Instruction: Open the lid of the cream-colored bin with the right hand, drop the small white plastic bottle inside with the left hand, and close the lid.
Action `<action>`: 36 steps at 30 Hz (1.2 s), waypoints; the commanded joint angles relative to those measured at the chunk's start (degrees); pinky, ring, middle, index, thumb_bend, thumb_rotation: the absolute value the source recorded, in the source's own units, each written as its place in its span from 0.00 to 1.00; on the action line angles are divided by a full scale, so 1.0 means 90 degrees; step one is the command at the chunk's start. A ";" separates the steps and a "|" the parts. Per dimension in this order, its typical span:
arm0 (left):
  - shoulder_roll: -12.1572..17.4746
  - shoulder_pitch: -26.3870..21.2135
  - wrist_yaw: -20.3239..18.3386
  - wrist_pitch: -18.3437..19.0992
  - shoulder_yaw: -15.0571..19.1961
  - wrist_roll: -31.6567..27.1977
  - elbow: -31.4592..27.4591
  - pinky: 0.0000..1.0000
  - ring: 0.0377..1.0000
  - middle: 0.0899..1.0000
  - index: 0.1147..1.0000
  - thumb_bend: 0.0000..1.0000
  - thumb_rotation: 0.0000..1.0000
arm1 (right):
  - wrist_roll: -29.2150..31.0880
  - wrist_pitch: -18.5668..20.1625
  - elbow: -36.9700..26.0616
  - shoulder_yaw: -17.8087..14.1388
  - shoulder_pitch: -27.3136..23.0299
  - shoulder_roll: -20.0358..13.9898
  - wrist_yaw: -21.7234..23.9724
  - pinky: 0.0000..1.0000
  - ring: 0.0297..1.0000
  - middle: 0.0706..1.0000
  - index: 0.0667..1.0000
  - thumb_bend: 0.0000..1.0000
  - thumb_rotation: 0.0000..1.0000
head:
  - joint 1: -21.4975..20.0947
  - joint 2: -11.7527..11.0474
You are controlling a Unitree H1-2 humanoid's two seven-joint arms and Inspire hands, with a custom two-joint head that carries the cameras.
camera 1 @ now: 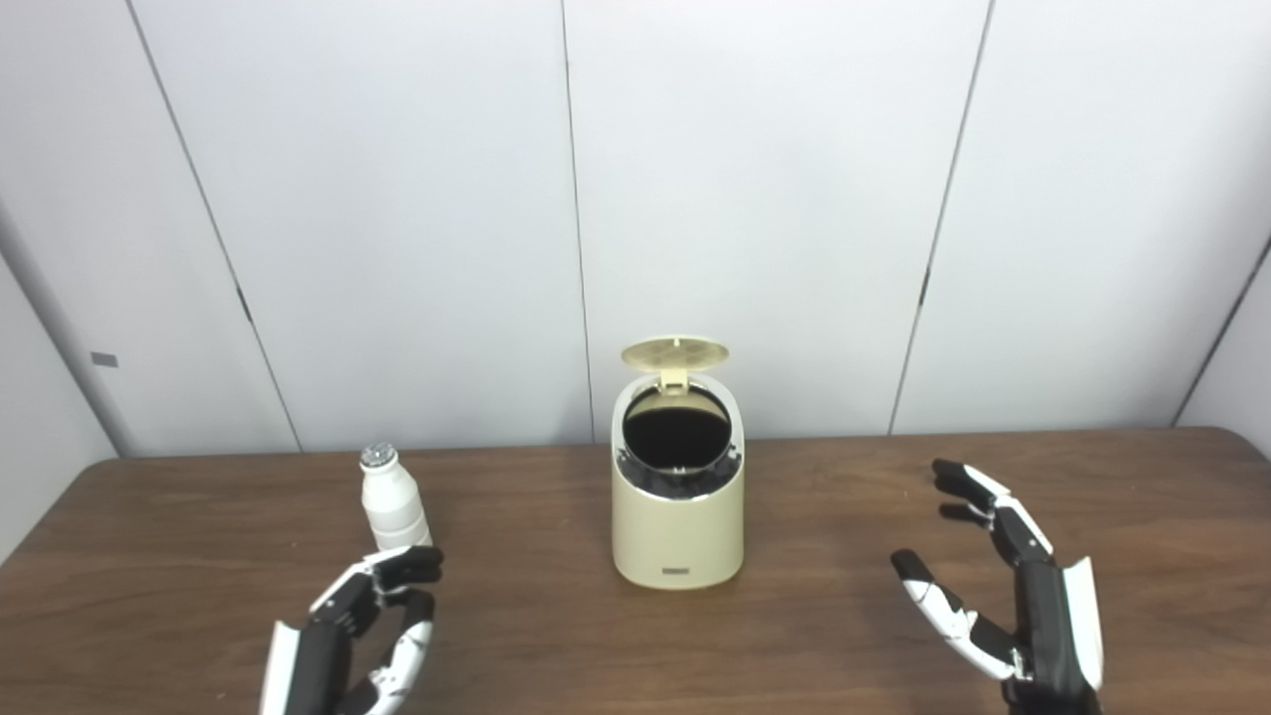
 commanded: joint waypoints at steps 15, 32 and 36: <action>0.0577 -0.0818 0.0334 0.1185 0.1656 -0.0147 -0.2833 0.60 0.67 0.67 0.64 0.24 0.41 | -0.0202 -0.0218 0.0558 -0.0016 0.0037 -0.0250 -0.0063 0.66 0.76 0.76 0.72 0.35 0.34 | 0.0363 -0.0150; 0.0175 -0.1135 0.0966 0.1473 0.1756 0.1595 -0.1641 0.58 0.71 0.70 0.67 0.59 0.36 | 0.0516 -0.0219 0.1157 0.0107 -0.0100 -0.0907 0.0072 0.71 0.79 0.79 0.74 0.41 0.51 | 0.1985 -0.0332; 0.0097 -0.1083 0.1185 0.1363 0.1687 0.1973 -0.1316 0.55 0.69 0.71 0.69 0.72 0.39 | 0.0766 -0.0219 0.1203 0.0109 -0.0106 -0.1029 0.0187 0.69 0.79 0.80 0.75 0.42 0.56 | 0.2248 -0.0262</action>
